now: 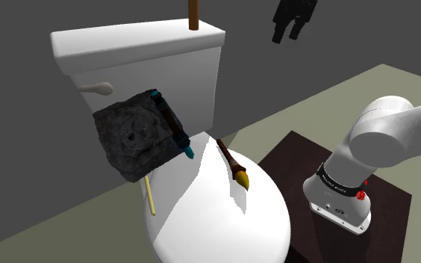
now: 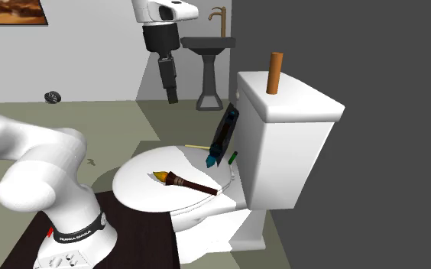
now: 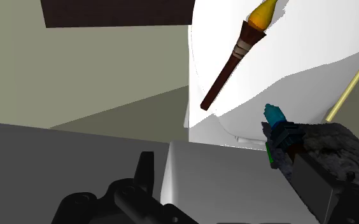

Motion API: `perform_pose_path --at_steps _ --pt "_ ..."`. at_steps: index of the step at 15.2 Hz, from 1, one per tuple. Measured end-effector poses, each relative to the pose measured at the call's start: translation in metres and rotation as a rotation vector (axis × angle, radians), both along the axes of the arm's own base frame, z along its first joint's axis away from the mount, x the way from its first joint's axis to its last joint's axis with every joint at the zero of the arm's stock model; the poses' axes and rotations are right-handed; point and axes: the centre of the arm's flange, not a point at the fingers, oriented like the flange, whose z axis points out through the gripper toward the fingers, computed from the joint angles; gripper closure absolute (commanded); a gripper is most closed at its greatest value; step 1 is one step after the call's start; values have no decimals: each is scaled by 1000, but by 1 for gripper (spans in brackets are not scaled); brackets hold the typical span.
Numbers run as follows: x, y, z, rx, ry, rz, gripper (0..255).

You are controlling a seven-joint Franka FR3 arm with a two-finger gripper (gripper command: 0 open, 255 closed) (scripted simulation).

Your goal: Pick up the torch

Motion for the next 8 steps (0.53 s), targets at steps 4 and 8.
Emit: perform_pose_path --at_steps 4,8 --pt "7 20 -18 0 -7 -9 0" --pt "21 50 -58 1 -20 -27 0"
